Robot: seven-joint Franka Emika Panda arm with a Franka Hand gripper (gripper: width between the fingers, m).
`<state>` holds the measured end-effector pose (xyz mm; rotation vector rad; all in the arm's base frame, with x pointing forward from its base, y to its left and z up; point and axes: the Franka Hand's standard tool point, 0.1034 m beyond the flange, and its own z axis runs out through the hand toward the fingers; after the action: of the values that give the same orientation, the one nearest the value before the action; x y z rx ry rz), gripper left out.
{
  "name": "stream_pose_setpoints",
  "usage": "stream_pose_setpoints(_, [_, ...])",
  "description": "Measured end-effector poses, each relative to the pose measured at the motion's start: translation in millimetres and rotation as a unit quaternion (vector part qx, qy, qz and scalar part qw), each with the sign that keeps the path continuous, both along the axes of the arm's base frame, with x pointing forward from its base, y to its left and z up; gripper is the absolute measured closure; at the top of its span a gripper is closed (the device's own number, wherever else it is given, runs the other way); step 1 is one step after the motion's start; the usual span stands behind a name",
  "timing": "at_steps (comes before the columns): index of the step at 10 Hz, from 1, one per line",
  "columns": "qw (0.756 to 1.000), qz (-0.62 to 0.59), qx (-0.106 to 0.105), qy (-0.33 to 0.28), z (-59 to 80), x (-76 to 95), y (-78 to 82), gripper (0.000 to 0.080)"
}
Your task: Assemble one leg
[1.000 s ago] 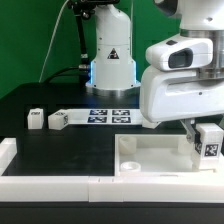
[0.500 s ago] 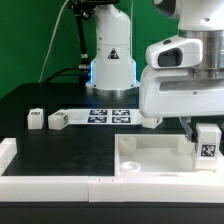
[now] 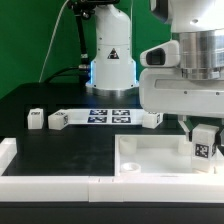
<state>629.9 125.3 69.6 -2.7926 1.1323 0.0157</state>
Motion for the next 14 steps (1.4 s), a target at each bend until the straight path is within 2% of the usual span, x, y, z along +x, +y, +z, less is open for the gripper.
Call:
stream_pose_setpoints(3, [0.991, -0.134, 0.017, 0.019, -0.4, -1.0, 2.8, 0.0503])
stream_pose_setpoints(5, [0.989, -0.145, 0.020, 0.021, -0.5, -1.1, 3.6, 0.0503])
stream_pose_setpoints(6, [0.992, -0.121, 0.019, 0.018, -0.6, -1.2, 3.6, 0.0319])
stream_pose_setpoints(7, [0.992, -0.121, 0.019, 0.018, -0.6, -1.2, 4.0, 0.0208])
stream_pose_setpoints(8, [0.996, -0.086, 0.015, 0.015, -0.6, -1.6, 3.9, 0.0208])
stream_pose_setpoints(9, [1.000, 0.020, -0.012, 0.012, 1.0, -1.9, 3.5, 0.0162])
stream_pose_setpoints(10, [0.989, 0.140, -0.037, -0.001, 2.3, 1.4, 1.7, 0.0153])
stream_pose_setpoints(11, [0.983, 0.179, -0.041, -0.005, 2.3, 1.8, 1.6, 0.0153])
stream_pose_setpoints(12, [0.962, 0.268, -0.048, -0.011, 2.5, 3.2, 0.1, 0.0153])
stream_pose_setpoints(14, [0.918, 0.393, -0.050, -0.021, 3.7, 7.1, -1.9, 0.0150])
